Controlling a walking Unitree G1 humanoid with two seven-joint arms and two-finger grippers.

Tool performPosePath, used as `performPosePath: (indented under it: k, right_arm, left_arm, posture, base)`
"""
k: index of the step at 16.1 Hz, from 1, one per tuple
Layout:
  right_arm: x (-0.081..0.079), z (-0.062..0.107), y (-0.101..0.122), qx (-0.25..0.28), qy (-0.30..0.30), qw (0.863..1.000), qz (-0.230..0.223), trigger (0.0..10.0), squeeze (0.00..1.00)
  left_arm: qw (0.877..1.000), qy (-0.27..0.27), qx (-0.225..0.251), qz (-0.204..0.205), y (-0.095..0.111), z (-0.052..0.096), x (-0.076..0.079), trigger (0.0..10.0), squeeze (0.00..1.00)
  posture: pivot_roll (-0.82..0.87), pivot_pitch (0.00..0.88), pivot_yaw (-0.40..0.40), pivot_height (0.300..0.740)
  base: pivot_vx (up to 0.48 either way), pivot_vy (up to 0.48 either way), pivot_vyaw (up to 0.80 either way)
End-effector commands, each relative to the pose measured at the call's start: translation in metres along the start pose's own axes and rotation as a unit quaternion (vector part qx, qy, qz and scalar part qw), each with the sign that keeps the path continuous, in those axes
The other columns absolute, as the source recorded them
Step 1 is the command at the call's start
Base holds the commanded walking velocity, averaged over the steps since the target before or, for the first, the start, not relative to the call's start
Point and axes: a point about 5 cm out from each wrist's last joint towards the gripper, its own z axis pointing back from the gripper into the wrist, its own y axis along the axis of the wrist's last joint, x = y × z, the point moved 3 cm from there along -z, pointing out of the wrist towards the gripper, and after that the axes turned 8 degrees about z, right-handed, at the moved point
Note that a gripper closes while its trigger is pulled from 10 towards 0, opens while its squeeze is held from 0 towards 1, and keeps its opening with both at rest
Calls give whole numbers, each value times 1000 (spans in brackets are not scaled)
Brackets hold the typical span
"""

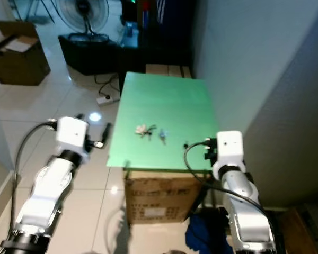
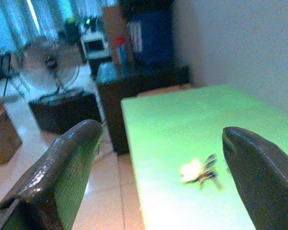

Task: Hang keys on a hook

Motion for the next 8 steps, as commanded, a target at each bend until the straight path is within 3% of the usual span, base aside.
performPosePath:
  k: [1, 3, 8]
  right_arm:
    - [-2, -1, 4, 4, 3, 1000, 0, 10000, 0]
    - [-1, -2, 2, -4, -1, 1000, -10, 10000, 0]
    - [-3, -2, 7, 8, 15, 1000, 3, 10000, 0]
  left_arm:
    - [1000, 17, 13, -11, 6, -2, -10, 10000, 0]
    - [1000, 11, 26, -2, 12, -2, -10, 10000, 0]
    - [999, -2, 28, 16, 11, -1, -6, 10000, 0]
  posture:
    - [-109, 0, -31, 718]
    - [-101, 0, -38, 718]
    - [-116, 0, -36, 718]
  base:
    - [0, 0, 0]
    - [0, 0, 0]
    - [345, 0, 0]
